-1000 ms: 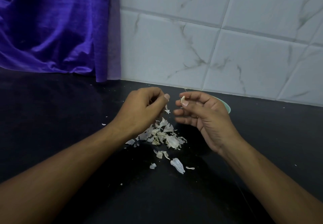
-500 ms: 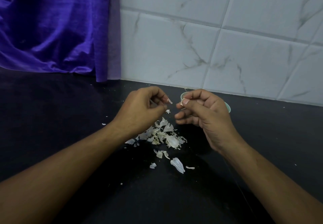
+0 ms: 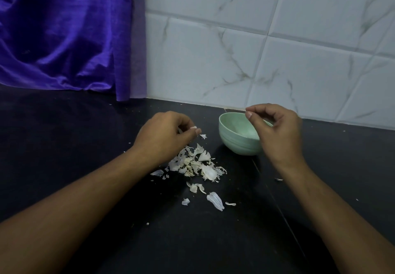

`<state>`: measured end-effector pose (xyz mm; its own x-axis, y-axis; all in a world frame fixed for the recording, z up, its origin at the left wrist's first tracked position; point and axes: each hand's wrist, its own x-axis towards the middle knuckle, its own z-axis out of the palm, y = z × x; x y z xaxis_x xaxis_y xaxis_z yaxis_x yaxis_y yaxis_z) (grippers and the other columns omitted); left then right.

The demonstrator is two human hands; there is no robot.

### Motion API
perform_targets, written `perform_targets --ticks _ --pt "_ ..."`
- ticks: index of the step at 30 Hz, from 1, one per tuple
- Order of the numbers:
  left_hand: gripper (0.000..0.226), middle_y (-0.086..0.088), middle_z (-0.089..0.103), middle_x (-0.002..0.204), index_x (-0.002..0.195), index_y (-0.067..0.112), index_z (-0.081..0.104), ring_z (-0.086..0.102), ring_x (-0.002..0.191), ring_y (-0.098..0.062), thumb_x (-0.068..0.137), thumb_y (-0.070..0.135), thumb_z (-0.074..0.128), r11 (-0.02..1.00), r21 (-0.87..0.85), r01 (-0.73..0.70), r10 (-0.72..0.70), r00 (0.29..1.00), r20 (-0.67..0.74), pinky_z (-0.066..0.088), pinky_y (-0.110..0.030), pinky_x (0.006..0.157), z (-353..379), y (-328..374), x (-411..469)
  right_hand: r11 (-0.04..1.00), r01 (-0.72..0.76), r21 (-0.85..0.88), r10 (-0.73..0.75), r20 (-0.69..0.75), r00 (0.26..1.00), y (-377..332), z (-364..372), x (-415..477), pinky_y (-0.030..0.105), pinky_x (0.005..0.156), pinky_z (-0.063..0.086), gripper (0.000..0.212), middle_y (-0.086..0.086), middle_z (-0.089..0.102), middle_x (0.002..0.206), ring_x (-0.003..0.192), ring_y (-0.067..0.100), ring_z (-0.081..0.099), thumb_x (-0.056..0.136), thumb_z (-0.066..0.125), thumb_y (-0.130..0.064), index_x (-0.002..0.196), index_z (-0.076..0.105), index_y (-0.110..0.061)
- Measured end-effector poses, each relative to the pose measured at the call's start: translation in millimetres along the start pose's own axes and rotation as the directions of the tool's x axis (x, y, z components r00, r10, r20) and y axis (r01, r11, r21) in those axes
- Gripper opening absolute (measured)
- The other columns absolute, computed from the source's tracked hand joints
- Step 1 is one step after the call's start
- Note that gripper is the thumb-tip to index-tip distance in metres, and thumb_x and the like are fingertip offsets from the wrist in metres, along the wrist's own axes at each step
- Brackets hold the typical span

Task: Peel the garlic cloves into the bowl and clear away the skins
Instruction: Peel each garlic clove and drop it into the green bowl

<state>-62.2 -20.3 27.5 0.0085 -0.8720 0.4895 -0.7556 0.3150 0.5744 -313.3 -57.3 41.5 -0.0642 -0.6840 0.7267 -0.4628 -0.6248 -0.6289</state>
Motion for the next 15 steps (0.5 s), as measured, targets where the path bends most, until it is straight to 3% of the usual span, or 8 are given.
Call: perform_targets --ticks 2,5,8,10,13,15 --pt "0.005 0.02 0.07 0.074 0.085 0.038 0.075 0.066 0.074 -0.001 0.09 0.041 0.075 1.0 0.014 0.006 -0.006 1.0 0.0 0.06 -0.04 0.077 -0.8 0.0 1.0 0.996 -0.021 -0.083 0.023 0.02 1.0 6.7 -3.0 3.6 0.034 0.097 0.055 0.012 -0.01 0.078 0.099 0.101 0.004 0.071 0.094 0.074 -0.018 0.103 0.082 -0.018" --pt "0.006 0.018 0.072 0.079 0.093 0.042 0.077 0.068 0.076 -0.002 0.094 0.038 0.072 0.999 0.033 0.019 -0.019 1.0 -0.015 0.061 -0.041 0.078 -4.3 1.0 1.3 0.992 -0.018 -0.121 0.023 0.036 0.999 10.1 -6.8 6.2 0.024 0.097 0.053 0.014 -0.01 0.077 0.104 0.105 0.0 0.068 0.097 0.071 -0.017 0.106 0.081 -0.019" --pt "0.012 0.017 0.071 0.069 0.08 0.036 0.077 0.067 0.067 -0.002 0.086 0.047 0.08 0.997 0.03 0.066 -0.065 0.998 -0.027 0.061 -0.038 0.071 -9.5 0.9 1.1 0.991 0.037 -0.131 -0.038 -0.009 0.999 6.4 -8.5 6.5 0.007 0.084 0.042 0.007 -0.008 0.074 0.1 0.1 0.001 0.066 0.091 0.077 -0.018 0.095 0.08 -0.024" --pt "0.026 0.016 0.069 0.063 0.07 0.031 0.073 0.066 0.063 -0.002 0.078 0.053 0.085 0.996 0.038 0.075 -0.073 0.997 -0.039 0.06 -0.036 0.067 -10.7 -0.5 1.7 0.987 0.052 -0.151 -0.058 -0.032 0.998 3.5 -8.2 6.4 0.004 0.079 0.038 0.003 -0.008 0.072 0.095 0.096 0.002 0.064 0.088 0.08 -0.022 0.089 0.079 -0.024" --pt "0.03 0.015 0.069 0.063 0.07 0.03 0.072 0.067 0.066 -0.004 0.079 0.056 0.083 0.996 0.045 0.081 -0.079 0.996 -0.036 0.06 -0.038 0.068 -10.7 -1.7 2.4 0.987 0.075 -0.145 -0.08 -0.029 0.996 0.6 -5.6 4.1 0.011 0.079 0.043 0.004 -0.008 0.072 0.094 0.094 0.003 0.064 0.092 0.077 -0.024 0.088 0.078 -0.026" --pt "0.021 0.015 0.072 0.072 0.079 0.034 0.077 0.068 0.073 -0.006 0.087 0.053 0.077 0.994 0.069 0.083 -0.083 0.996 -0.014 0.061 -0.039 0.073 -10.2 -3.5 3.4 0.989 0.089 -0.117 -0.093 -0.032 0.995 -1.5 -4.2 2.7 0.028 0.087 0.051 0.01 -0.007 0.073 0.096 0.097 0.006 0.066 0.098 0.07 -0.026 0.096 0.079 -0.025"
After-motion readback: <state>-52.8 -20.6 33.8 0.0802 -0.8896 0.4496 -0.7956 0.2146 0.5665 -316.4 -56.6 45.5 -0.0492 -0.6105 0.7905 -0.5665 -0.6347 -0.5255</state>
